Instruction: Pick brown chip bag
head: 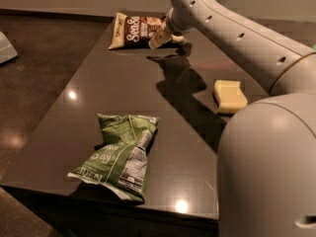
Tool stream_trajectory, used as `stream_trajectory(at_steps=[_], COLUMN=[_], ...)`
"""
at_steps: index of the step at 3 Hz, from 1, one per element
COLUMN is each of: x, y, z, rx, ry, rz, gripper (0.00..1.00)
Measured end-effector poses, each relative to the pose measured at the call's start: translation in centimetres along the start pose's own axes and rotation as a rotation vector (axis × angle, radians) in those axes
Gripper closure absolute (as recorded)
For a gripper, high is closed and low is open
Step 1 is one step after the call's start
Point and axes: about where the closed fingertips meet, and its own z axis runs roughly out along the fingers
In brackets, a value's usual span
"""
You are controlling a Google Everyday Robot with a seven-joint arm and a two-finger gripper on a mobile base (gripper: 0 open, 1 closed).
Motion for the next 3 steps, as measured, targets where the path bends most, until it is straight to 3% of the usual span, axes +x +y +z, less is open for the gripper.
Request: stream_trajectory(at_steps=[1, 2, 3], x=[-0.2, -0.1, -0.1], y=[-0.1, 0.3, 0.3], z=[1.6, 5.0, 5.2], rx=[-0.002, -0.025, -0.028], ry=[0.002, 0.018, 0.016], rz=[0.043, 0.092, 0.089], gripper=[0.00, 0.00, 0.03])
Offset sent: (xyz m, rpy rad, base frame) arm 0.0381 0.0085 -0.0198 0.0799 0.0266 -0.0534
